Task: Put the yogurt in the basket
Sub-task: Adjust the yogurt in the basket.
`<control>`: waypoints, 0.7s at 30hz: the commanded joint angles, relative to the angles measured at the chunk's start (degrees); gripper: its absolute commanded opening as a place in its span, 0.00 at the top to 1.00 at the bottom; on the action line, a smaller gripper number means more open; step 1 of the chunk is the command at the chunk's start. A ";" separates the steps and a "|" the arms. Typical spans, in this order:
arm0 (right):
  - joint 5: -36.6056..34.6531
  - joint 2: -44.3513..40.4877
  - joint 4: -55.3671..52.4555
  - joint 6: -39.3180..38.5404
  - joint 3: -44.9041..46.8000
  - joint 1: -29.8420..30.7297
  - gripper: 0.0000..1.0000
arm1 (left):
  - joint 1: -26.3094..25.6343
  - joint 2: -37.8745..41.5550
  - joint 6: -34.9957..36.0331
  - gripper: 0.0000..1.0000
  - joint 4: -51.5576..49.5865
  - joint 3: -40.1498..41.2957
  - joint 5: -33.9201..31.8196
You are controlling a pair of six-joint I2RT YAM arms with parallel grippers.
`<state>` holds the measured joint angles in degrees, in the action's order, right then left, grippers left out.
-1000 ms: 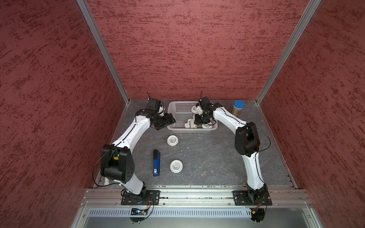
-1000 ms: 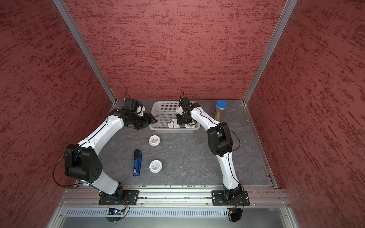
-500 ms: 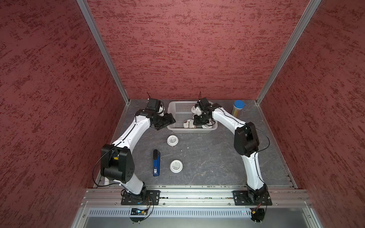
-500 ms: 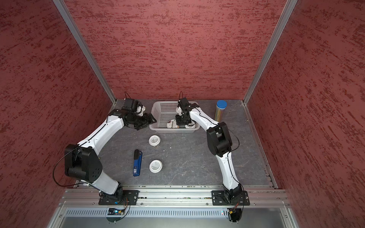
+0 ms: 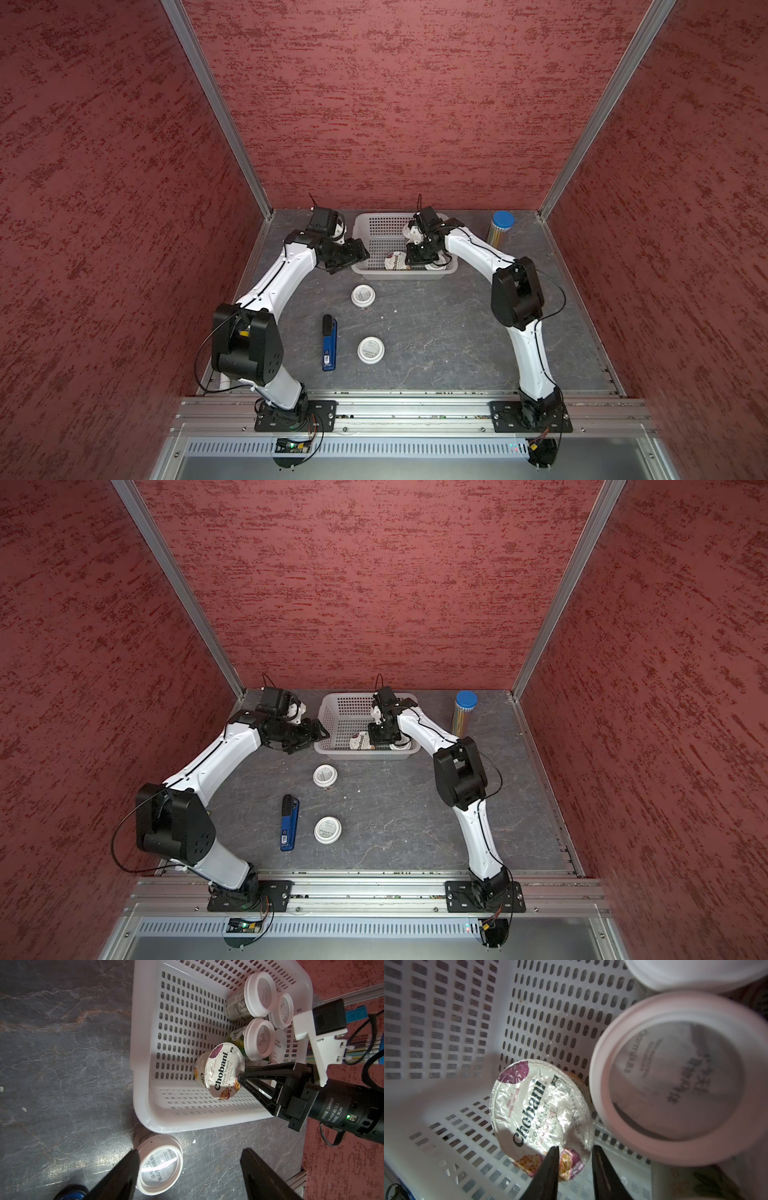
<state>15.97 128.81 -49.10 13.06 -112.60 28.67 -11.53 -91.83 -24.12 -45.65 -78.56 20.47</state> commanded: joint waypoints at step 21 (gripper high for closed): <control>-2.19 -8.10 -2.33 -1.80 -2.91 0.42 0.50 | -3.07 2.96 2.35 0.20 -2.36 -0.01 -6.18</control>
<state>15.22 126.50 -50.78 12.38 -113.08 28.73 -12.71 -91.09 -23.38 -46.30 -78.54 17.34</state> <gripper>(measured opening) 0.492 0.799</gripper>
